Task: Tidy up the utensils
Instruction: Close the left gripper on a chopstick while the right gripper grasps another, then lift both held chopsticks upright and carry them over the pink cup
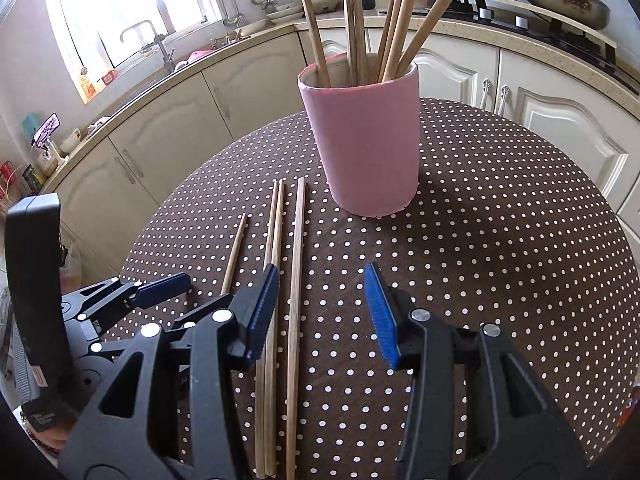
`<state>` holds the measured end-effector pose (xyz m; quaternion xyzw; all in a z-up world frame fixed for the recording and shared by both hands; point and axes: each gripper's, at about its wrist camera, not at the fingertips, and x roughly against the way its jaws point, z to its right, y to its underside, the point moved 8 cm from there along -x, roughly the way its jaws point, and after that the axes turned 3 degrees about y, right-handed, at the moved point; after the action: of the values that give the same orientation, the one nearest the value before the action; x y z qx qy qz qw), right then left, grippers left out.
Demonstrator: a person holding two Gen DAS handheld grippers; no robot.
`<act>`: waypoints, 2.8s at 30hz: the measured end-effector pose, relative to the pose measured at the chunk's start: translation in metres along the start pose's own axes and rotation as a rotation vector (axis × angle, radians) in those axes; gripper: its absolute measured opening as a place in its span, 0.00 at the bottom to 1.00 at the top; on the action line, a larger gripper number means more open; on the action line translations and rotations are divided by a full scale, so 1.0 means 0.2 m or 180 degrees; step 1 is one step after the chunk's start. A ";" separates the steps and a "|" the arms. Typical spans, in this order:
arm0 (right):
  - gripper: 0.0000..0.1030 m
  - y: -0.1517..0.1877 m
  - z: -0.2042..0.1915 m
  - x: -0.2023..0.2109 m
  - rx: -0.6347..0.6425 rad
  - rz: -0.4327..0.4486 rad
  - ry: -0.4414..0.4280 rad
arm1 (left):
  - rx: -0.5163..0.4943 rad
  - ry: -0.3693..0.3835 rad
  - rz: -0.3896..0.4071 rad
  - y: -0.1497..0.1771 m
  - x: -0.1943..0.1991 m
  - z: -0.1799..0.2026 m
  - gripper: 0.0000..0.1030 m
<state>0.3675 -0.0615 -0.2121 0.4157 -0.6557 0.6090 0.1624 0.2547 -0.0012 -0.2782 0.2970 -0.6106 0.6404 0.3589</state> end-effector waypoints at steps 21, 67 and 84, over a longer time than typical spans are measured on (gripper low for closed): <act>0.43 -0.03 -0.08 -0.24 0.0288 -0.0495 0.0162 | -0.0085 0.0050 0.0055 -0.12 -0.04 -0.08 0.08; 0.06 -0.13 -0.14 -0.40 0.0442 -0.0849 0.0118 | -0.0003 0.0521 -0.0043 -0.31 -0.15 -0.07 0.06; 0.06 -0.15 -0.02 -0.03 0.0237 -0.0422 -0.0215 | -0.0056 0.0495 0.0438 -0.34 0.12 -0.01 0.05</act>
<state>0.3933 -0.0522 -0.1956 0.4842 -0.6087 0.6066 0.1645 0.2975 0.0039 -0.2189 0.2006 -0.6055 0.6793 0.3630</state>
